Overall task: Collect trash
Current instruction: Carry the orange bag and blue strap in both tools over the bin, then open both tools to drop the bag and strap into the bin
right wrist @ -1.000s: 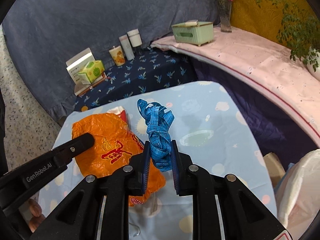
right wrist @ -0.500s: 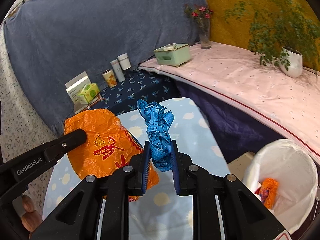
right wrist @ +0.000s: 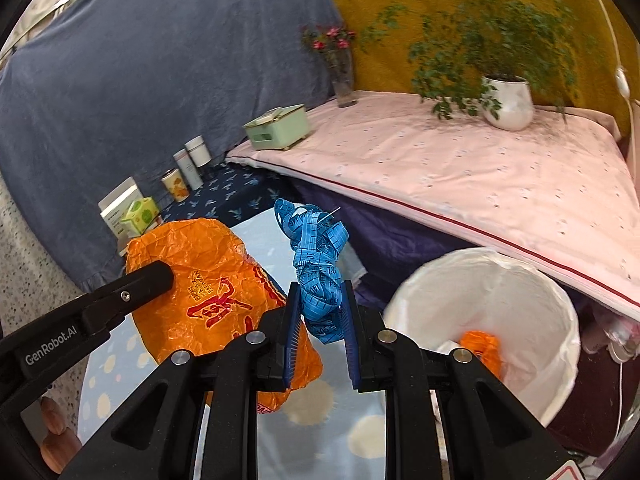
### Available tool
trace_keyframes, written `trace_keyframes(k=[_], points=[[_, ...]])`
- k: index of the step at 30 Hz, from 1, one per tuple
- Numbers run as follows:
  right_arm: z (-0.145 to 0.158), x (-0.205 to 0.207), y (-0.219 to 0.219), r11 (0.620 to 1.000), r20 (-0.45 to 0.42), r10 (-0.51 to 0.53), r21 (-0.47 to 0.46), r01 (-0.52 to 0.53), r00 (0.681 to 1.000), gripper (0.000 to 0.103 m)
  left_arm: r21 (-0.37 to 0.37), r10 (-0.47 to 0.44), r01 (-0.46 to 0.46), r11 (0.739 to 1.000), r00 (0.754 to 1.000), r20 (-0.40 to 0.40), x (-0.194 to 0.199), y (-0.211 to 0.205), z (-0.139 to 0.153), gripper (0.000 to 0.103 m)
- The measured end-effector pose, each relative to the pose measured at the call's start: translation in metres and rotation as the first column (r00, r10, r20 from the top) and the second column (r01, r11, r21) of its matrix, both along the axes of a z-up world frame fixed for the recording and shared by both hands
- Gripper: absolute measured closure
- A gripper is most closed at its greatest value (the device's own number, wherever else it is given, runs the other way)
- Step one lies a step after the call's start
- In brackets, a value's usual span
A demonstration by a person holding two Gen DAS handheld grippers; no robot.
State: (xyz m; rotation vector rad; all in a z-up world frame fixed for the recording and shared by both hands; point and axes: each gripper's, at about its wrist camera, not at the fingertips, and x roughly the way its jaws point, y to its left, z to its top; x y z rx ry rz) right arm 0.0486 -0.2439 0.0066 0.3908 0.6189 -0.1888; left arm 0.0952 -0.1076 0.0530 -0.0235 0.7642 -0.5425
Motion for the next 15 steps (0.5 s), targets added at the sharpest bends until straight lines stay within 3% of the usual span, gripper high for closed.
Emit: trace_keyframes(k=[15], points=[[-0.035, -0.054, -0.08, 0.985, -0.052, -0.159, 0.051, 0.162, 0.986, 0.085, 0.044, -0.145, 0.146, 0.988, 0.989, -0.04, -0.023, -0.088, -0.022, 0.096]])
